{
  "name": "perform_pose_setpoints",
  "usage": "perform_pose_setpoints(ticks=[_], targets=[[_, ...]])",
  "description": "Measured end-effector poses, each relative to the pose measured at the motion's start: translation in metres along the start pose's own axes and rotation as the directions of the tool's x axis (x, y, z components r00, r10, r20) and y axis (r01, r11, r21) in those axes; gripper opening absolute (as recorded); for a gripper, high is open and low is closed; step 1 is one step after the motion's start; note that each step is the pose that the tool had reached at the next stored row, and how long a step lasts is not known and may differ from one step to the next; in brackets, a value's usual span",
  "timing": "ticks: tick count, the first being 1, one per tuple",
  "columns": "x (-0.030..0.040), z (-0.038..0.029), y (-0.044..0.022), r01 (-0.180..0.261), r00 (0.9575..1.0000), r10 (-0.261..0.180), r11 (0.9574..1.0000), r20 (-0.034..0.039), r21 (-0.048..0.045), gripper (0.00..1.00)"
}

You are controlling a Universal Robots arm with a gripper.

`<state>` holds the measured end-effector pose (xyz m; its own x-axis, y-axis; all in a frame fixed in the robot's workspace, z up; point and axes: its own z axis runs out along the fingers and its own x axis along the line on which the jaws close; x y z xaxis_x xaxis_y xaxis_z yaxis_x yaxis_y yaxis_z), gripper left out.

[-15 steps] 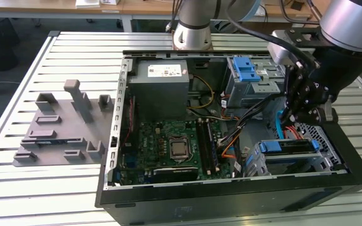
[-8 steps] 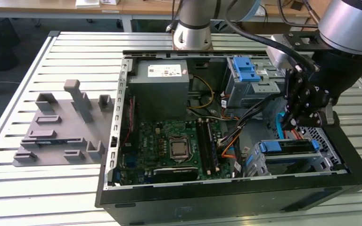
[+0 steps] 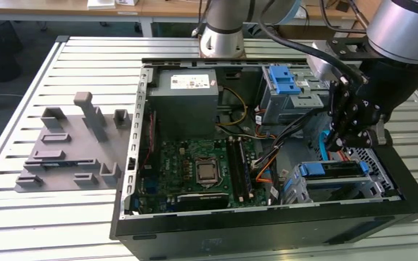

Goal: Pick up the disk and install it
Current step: 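Insert the second disk wire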

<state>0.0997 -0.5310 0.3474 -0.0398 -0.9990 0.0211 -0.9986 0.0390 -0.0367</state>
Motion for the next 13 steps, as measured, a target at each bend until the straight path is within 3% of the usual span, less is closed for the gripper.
perform_pose_setpoints(ticks=[6,10,13], targets=[[0.0084,0.0045,-0.0002,0.0,0.9998,0.0,1.0,0.0216,0.0015,0.16],[0.0125,0.0062,-0.0001,0.004,0.9996,-0.004,0.9999,0.0281,0.0119,0.16],[0.0127,0.0062,0.0002,0.006,0.9996,-0.006,0.9998,0.0284,0.018,0.16]])
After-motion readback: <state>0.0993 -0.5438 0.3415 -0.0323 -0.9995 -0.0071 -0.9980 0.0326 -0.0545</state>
